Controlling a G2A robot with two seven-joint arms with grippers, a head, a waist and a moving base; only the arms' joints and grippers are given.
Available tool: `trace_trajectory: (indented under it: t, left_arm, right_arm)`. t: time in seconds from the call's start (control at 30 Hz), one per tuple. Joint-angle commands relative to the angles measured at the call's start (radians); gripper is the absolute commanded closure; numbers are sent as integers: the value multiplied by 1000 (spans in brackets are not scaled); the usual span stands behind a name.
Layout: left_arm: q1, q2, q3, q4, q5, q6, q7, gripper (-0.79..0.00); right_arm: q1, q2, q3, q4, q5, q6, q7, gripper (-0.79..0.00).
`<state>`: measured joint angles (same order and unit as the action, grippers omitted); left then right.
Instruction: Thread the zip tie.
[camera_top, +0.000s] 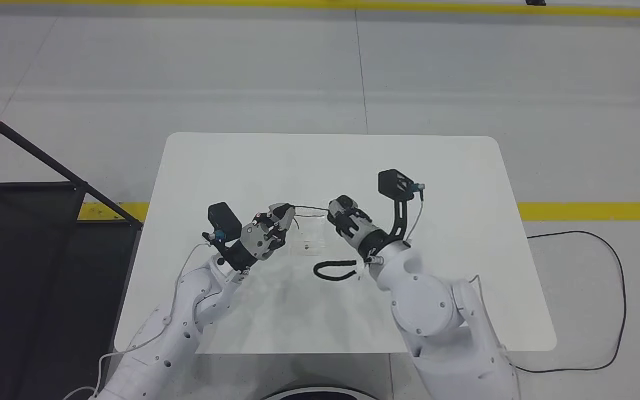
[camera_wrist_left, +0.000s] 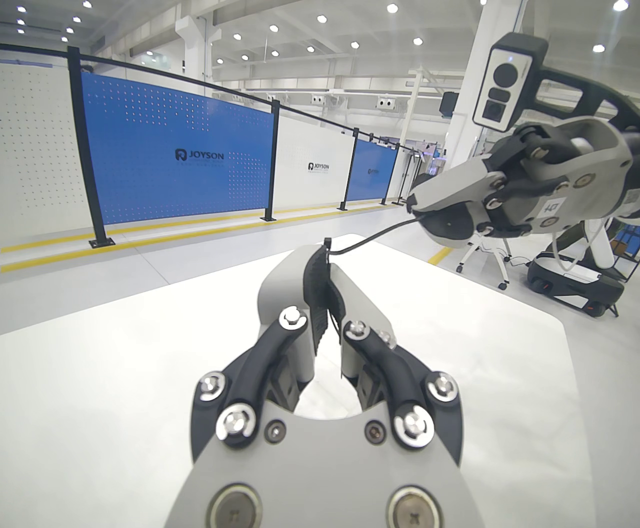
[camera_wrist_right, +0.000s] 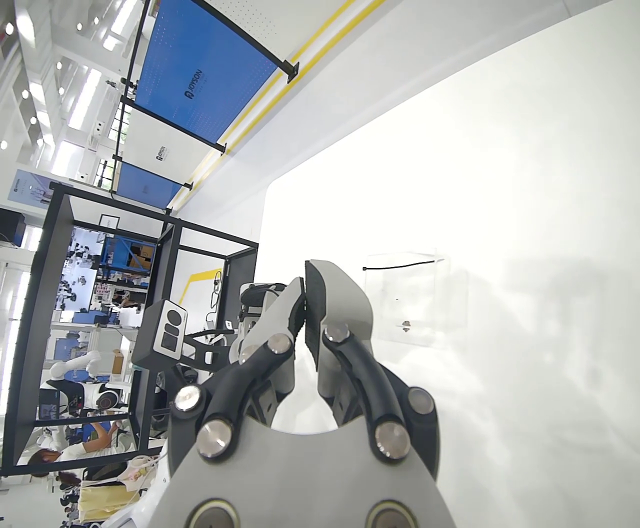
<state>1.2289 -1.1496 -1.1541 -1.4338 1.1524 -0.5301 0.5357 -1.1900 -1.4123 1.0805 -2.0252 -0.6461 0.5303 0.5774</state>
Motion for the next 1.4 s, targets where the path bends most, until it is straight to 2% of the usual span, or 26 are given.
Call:
trace_trajectory:
  t: [0.0,0.53,1.1,1.37]
  left_arm:
    - [0,0,0,0,0,0,0,0]
    - [0,0,0,0,0,0,0,0]
    - [0,0,0,0,0,0,0,0]
    - [0,0,0,0,0,0,0,0]
  right_arm:
    - [-1,0,2,0,1,0,2,0]
    - [-39,8,23,-15,-6,-24,23,0]
    - [-18,9,9,2,-32,-5,56,0]
    - [-26,17,7,-52,-128,47,115,0]
